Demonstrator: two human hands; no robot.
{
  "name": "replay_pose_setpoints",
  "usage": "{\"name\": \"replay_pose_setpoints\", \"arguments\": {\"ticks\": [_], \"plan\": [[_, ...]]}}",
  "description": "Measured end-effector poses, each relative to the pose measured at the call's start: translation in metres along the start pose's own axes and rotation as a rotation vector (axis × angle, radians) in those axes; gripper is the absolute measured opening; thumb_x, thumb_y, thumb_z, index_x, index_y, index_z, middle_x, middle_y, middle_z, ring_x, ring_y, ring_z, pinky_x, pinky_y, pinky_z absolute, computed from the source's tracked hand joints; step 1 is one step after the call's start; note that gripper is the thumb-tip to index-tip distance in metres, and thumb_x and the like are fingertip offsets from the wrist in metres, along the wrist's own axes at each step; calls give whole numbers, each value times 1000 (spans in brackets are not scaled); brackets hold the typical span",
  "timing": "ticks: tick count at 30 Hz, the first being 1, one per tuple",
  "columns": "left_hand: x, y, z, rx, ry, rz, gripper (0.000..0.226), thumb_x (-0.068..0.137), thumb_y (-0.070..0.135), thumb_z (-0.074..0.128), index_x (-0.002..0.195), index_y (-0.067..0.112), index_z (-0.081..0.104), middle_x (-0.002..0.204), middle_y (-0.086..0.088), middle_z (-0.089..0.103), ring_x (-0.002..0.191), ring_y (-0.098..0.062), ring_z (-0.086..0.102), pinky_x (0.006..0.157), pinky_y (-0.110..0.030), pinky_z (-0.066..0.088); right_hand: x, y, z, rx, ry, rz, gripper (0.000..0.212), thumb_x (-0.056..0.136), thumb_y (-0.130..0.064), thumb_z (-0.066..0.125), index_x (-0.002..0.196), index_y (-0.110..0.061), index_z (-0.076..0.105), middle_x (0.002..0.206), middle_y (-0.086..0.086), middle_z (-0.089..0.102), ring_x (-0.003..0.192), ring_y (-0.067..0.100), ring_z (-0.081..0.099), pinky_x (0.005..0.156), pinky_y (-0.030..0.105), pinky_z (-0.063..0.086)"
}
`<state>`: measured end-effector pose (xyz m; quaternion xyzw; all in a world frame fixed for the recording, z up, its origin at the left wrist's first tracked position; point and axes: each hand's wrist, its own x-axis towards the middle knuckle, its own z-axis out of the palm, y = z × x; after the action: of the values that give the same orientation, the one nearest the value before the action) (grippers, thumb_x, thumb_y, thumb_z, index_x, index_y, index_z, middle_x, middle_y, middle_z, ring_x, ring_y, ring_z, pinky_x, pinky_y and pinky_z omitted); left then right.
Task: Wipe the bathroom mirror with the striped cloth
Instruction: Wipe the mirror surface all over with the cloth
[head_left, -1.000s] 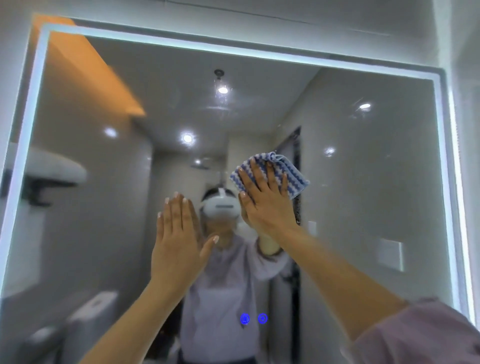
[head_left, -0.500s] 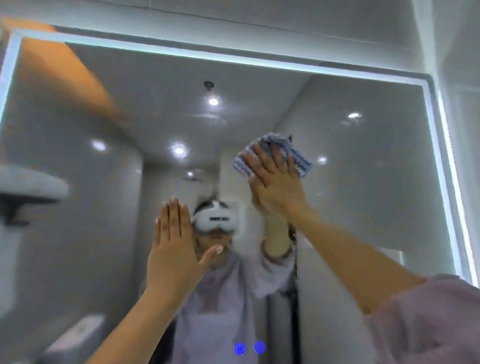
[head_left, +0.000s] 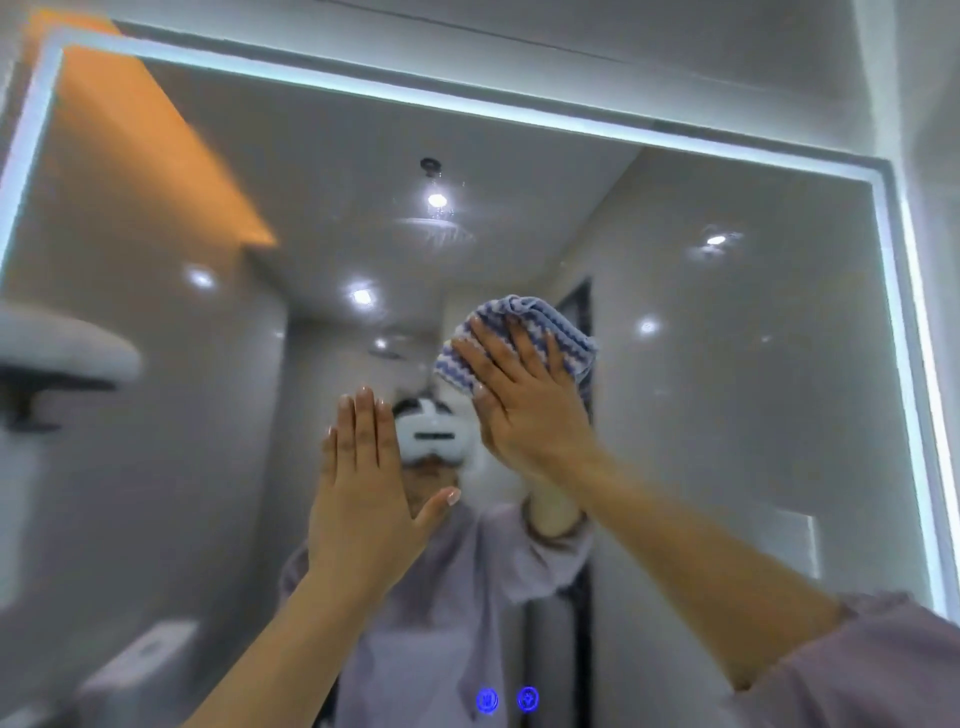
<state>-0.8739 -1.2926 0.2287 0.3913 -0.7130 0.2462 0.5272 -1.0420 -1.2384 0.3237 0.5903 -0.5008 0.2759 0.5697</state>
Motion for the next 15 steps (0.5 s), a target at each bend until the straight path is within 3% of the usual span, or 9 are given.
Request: {"name": "replay_pose_setpoints", "arguments": {"ticks": [2,5,9,11,15], "plan": [[-1,-1,-1,-15,-14,-7,109,74,79,17,147,3,-8,156,-14,-15,144,-26,-14,117,-41,1,12,20,-10,2,-27,27,52,99,-35,23,150,-31,23,159,-8,17,148,19,10,119,42,0],[0,-1,-1,-7,-11,1,109,74,78,21,147,1,-3,156,-15,-10,145,-28,-9,118,-39,1,33,50,-21,74,-45,282,53,99,-38,15,152,-35,6,160,-12,-3,148,13,-8,120,39,-8],[0,0,-1,12,-5,21,107,76,75,28,147,-3,5,156,-19,-2,145,-33,2,115,-39,-1,47,31,-23,114,-32,529,53,103,-35,19,152,-33,-2,161,-9,-10,147,19,-13,116,44,-18],[0,0,-1,9,-9,15,107,76,74,29,146,-4,7,156,-20,1,144,-34,5,114,-40,0,45,1,-19,93,-43,463,54,103,-36,19,152,-32,-4,160,-9,-11,147,22,-15,112,43,-20],[1,4,-4,18,-7,4,105,75,70,32,144,-7,17,153,-24,13,142,-36,16,114,-42,6,51,-46,-10,34,-127,108,53,103,-36,18,151,-33,-4,160,-9,-12,146,21,-21,115,46,-20]]}}
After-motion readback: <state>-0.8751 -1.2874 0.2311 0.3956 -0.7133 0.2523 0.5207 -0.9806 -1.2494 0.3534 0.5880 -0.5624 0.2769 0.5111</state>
